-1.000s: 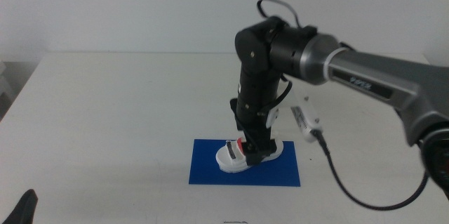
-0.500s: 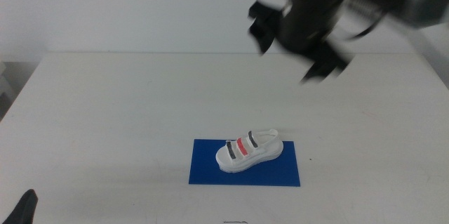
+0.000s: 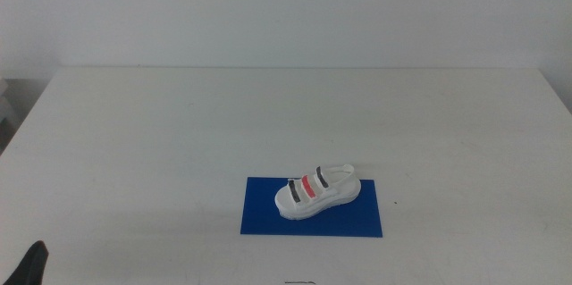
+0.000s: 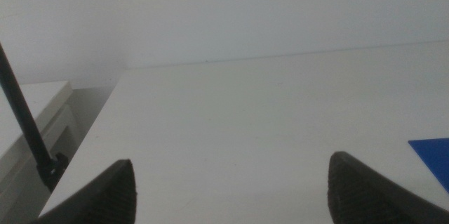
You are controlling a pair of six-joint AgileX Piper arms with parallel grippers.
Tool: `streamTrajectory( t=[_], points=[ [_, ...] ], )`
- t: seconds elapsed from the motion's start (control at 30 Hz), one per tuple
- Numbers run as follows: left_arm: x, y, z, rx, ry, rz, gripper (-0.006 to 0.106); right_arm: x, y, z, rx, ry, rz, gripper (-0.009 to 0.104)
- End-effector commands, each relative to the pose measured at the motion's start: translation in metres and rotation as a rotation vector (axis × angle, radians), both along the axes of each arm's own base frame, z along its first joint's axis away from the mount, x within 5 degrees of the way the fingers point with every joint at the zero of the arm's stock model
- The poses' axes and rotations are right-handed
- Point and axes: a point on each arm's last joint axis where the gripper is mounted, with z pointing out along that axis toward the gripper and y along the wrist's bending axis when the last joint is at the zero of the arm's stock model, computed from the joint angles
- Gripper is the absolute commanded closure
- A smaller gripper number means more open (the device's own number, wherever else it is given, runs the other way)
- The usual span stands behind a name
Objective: Use one arm to grab the shoe from the table and place it on the mat.
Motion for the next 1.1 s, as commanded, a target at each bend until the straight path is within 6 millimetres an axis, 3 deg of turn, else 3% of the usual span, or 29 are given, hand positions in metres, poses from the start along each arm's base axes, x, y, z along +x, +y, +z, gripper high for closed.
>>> streamTrajectory(
  t=[0.0,0.07,0.2,0.4,0.57,0.77,0.97,1.07],
  points=[
    [-0.001,0.000,0.010,-0.026,-0.102,-0.003,0.007,-0.027,-0.040,0.035,-0.009,-0.113,-0.070,0.020],
    [-0.001,0.000,0.010,-0.026,-0.102,-0.003,0.007,-0.037,-0.061,0.035,0.009,-0.154,-0.085,0.020],
    [-0.001,0.000,0.010,-0.026,-0.102,-0.003,0.007,-0.057,-0.090,0.015,0.051,-0.274,-0.015,0.020],
    [-0.001,0.000,0.010,-0.026,-0.102,-0.003,0.007,-0.090,-0.111,-0.038,0.040,-0.423,0.107,0.020],
    [-0.001,0.000,0.010,-0.026,-0.102,-0.003,0.007,-0.106,-0.114,-0.078,0.023,-0.455,0.144,0.020],
    [-0.001,0.000,0.010,-0.026,-0.102,-0.003,0.007,-0.127,-0.112,-0.113,0.107,-0.631,0.180,0.020],
    [-0.001,0.000,0.010,-0.026,-0.102,-0.003,0.007,-0.155,-0.117,-0.138,-0.057,-0.760,0.217,0.020],
    [-0.001,0.000,0.010,-0.026,-0.102,-0.003,0.007,-0.168,-0.119,-0.141,-0.070,-0.805,0.213,0.020]
  ],
)
